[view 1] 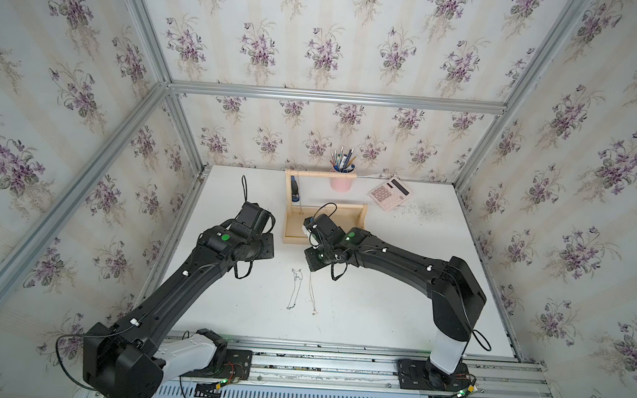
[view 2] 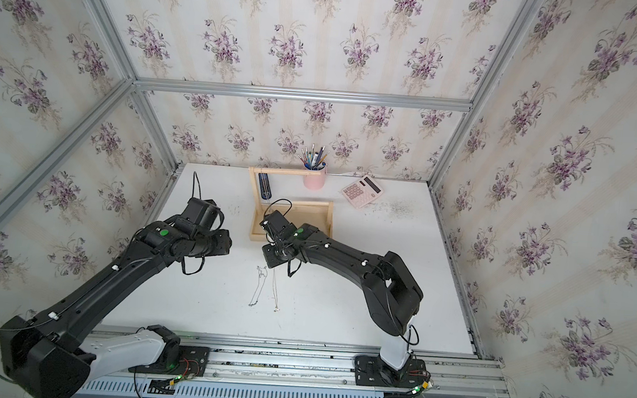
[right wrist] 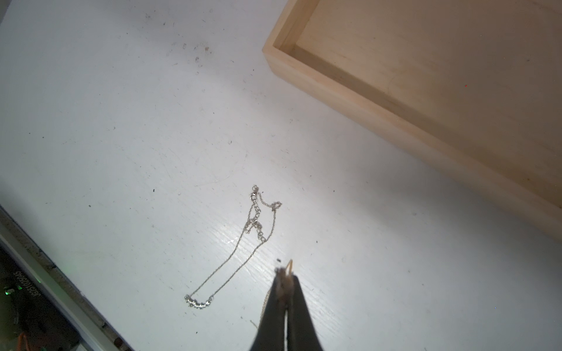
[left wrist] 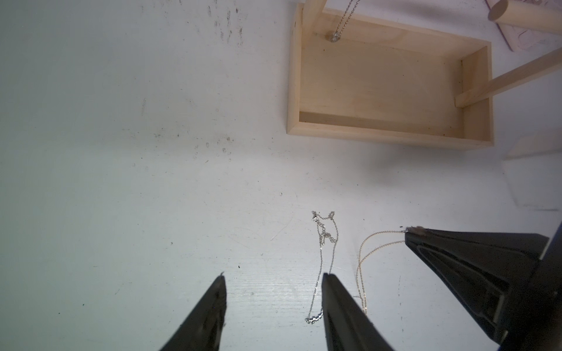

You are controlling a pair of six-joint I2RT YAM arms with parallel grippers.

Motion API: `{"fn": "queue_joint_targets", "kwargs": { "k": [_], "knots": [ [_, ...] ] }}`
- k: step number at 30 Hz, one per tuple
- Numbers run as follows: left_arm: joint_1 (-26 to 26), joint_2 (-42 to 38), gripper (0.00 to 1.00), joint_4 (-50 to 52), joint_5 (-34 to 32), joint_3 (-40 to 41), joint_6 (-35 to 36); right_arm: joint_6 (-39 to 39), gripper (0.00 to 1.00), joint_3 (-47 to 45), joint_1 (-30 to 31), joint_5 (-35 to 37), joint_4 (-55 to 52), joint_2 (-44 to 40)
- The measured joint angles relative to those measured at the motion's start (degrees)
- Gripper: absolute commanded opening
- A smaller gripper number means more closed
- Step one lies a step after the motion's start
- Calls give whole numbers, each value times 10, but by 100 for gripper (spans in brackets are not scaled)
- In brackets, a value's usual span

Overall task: Hang the necklace on the jewelry display stand
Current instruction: Pick up the necklace from the center of the board.

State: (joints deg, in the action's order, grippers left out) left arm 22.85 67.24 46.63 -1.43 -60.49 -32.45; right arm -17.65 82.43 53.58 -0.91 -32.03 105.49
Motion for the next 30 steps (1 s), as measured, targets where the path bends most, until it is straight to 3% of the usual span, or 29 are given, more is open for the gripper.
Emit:
{"fn": "queue_joint_targets", "kwargs": {
  "k": [13, 30],
  "knots": [
    [8, -72, 47, -139, 137, 73, 10, -4, 0, 54, 1, -2, -54, -99],
    [57, -78, 46, -212, 244, 28, 62, -3, 0, 149, 1, -28, -112, -121]
  ]
}}
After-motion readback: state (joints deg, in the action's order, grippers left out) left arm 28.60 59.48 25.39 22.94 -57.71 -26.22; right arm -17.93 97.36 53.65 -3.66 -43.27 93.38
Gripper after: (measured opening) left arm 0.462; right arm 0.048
